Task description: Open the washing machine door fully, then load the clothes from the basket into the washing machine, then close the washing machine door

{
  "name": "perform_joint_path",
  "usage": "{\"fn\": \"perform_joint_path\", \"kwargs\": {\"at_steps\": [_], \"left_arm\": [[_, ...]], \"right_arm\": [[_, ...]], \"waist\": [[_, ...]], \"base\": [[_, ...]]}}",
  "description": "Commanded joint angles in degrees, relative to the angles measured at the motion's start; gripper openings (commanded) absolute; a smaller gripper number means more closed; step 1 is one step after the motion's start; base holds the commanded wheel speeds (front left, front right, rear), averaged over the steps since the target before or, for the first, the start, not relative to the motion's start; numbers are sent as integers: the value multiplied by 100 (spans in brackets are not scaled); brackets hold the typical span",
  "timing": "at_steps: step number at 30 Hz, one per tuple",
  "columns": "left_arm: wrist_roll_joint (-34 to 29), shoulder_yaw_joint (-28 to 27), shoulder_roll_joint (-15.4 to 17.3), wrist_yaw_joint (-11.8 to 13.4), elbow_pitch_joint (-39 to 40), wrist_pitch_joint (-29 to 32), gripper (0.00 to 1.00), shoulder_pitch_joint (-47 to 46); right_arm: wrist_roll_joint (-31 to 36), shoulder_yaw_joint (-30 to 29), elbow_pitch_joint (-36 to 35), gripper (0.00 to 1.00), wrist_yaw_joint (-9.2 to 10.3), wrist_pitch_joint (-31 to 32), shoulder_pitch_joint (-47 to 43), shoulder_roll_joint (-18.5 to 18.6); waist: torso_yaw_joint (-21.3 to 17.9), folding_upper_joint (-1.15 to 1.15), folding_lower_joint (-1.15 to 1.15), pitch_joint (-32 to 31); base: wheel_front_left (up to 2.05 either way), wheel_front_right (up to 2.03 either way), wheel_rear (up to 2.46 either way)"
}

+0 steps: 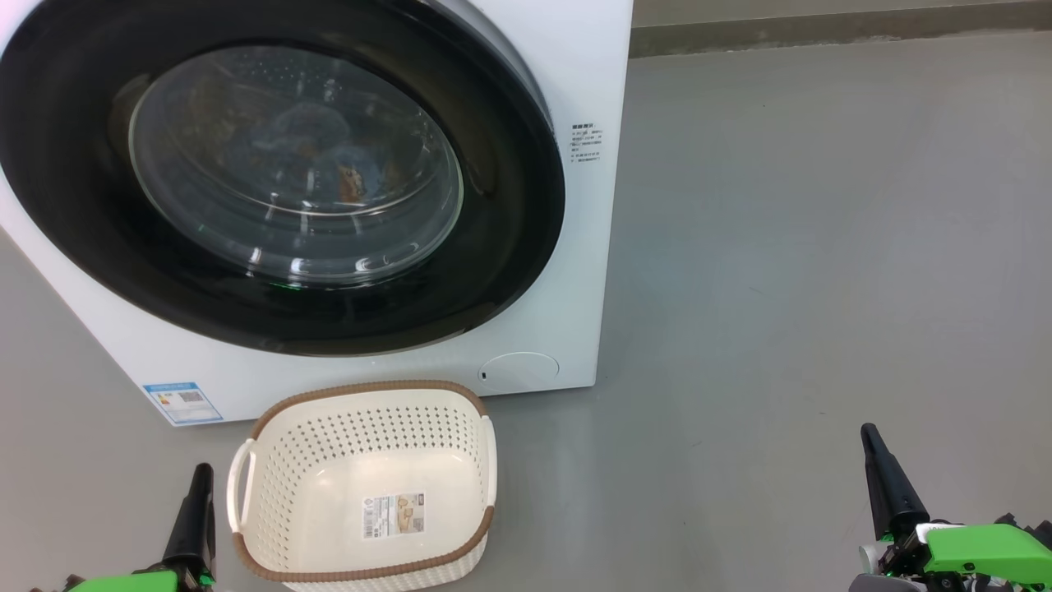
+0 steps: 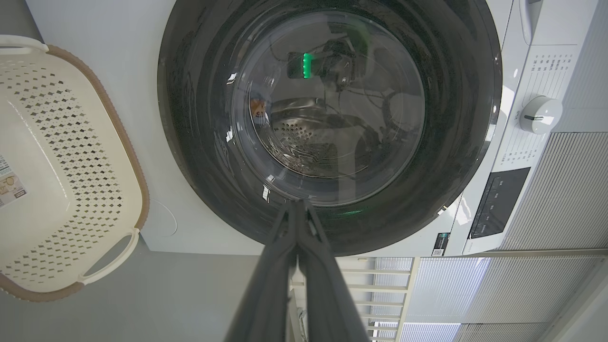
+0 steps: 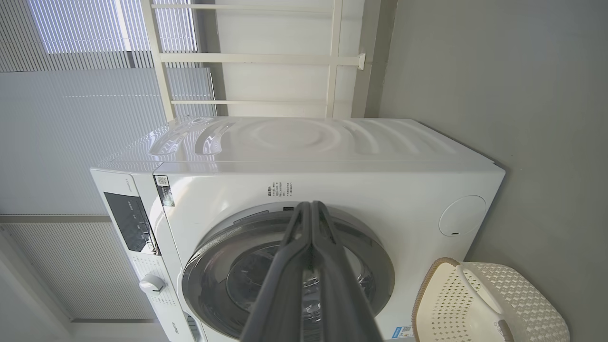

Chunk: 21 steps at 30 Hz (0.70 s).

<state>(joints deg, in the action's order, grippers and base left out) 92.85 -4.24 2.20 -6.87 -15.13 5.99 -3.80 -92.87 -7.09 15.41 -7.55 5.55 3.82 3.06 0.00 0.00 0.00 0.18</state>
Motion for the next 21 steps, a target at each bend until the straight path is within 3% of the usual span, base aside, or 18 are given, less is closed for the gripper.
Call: {"fn": "perform_joint_path", "kwargs": {"at_steps": [1, 21], "left_arm": [[-46, -201, 91, -62, 110, 27, 0, -237], [-54, -210, 84, -62, 109, 35, 0, -237]], "right_arm": [[30, 107, -141, 0, 6, 53, 231, 20], [42, 92, -140, 0, 6, 65, 233, 10]], "waist": [[0, 0, 0, 0], [0, 0, 0, 0]], "base": [[0, 0, 0], [0, 0, 0]]}}
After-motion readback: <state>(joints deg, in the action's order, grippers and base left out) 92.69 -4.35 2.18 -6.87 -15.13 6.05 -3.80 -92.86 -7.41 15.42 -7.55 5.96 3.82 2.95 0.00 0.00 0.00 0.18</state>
